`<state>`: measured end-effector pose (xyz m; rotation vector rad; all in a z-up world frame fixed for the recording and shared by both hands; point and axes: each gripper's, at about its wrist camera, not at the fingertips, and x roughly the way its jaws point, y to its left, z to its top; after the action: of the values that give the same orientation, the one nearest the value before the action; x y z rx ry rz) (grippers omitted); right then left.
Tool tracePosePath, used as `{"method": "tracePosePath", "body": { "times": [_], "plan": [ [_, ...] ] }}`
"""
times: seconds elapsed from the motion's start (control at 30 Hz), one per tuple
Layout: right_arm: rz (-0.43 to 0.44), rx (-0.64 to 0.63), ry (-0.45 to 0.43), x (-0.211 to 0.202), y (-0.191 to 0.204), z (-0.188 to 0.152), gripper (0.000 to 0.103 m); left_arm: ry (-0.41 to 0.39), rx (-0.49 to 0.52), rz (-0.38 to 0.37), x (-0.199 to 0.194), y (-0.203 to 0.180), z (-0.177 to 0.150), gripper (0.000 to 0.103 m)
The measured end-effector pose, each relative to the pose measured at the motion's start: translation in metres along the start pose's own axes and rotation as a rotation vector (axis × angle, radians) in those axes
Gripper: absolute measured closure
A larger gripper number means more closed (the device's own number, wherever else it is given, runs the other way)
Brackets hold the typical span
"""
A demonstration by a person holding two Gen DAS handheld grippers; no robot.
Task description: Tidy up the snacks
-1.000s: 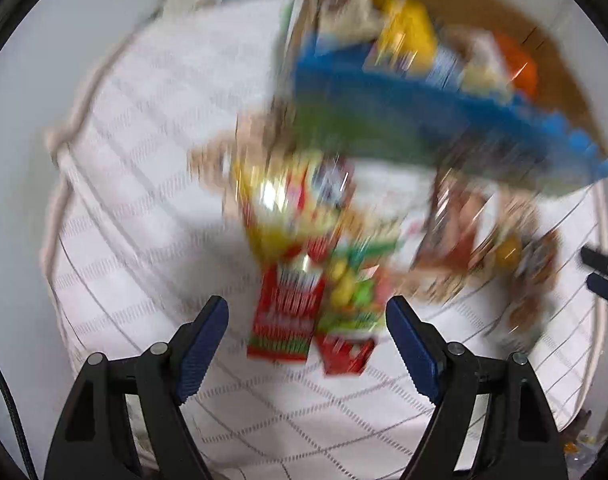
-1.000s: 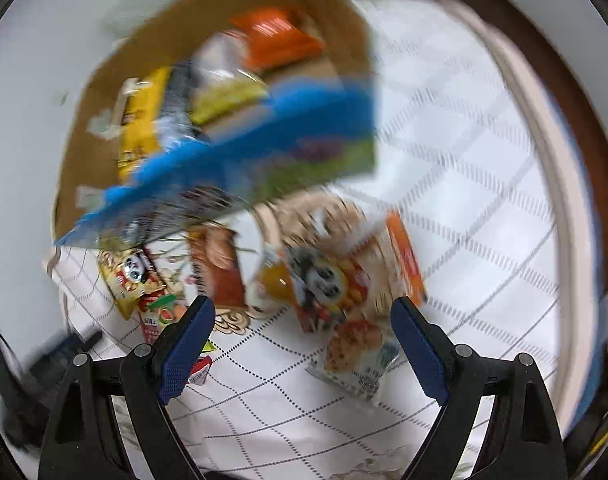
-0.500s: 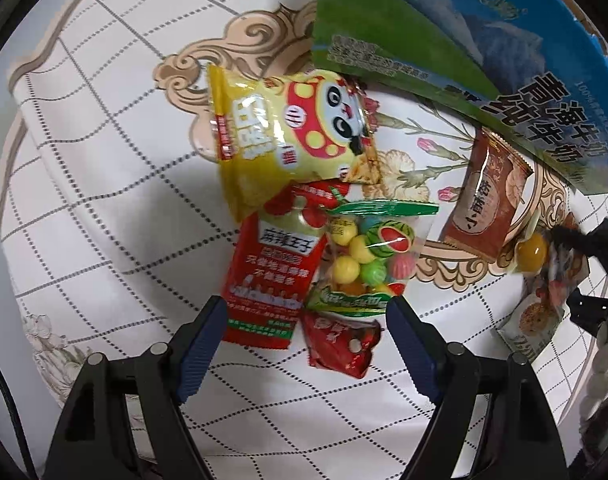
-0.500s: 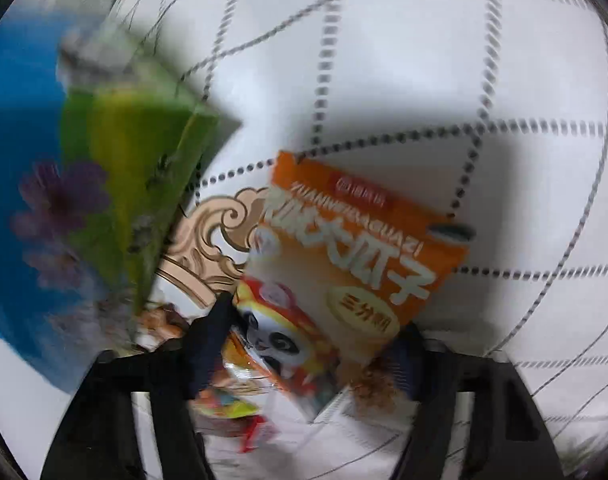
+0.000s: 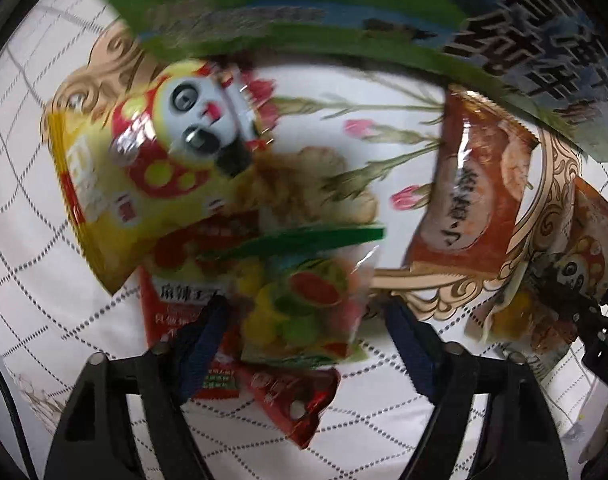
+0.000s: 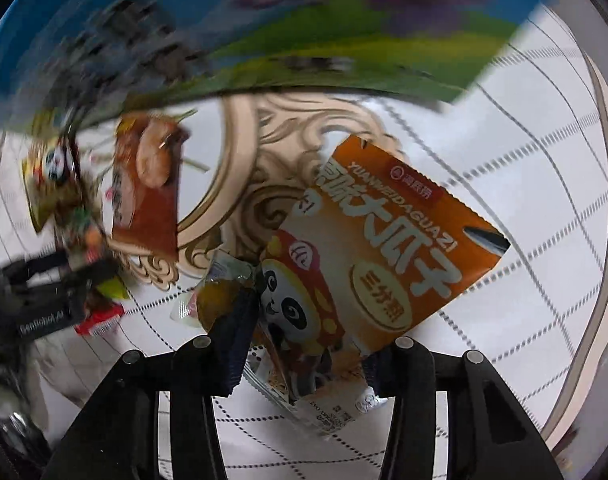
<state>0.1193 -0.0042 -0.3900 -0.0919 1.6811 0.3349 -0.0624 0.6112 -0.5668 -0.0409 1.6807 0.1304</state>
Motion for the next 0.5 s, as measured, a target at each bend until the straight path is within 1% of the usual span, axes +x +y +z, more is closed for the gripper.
{"method": "tracePosePath", "body": {
  "times": [0.03,0.07,0.1,0.13,0.23,0.3,0.4,0.5],
  "plan": [
    [0.002,-0.009,-0.003,0.001,0.004,-0.001,0.052,-0.012,0.025,0.010,-0.001,-0.006,0.001,0.047],
    [0.001,-0.005,-0.004,0.002,0.005,-0.002,0.050,-0.015,0.041,0.019,0.000,-0.012,0.002,0.053],
    [0.007,0.017,-0.004,0.002,0.003,-0.001,0.045,-0.012,0.049,0.017,0.000,-0.015,0.003,0.054],
    [0.018,0.048,-0.006,0.003,-0.001,-0.005,0.039,-0.009,0.051,0.010,0.000,-0.018,0.003,0.054],
    [0.027,0.147,-0.002,0.004,-0.015,-0.007,0.039,0.004,0.054,-0.014,0.003,-0.028,-0.005,0.054],
    [0.003,0.194,-0.009,-0.001,-0.031,-0.012,0.035,0.019,0.032,-0.026,0.009,-0.029,-0.009,0.053],
    [-0.002,0.279,-0.039,-0.015,-0.051,-0.024,0.027,0.057,-0.027,-0.067,0.023,-0.018,-0.013,0.049],
    [0.014,0.363,-0.099,-0.036,-0.070,-0.028,0.025,0.073,-0.063,-0.105,0.029,-0.008,-0.008,0.047]
  ]
}}
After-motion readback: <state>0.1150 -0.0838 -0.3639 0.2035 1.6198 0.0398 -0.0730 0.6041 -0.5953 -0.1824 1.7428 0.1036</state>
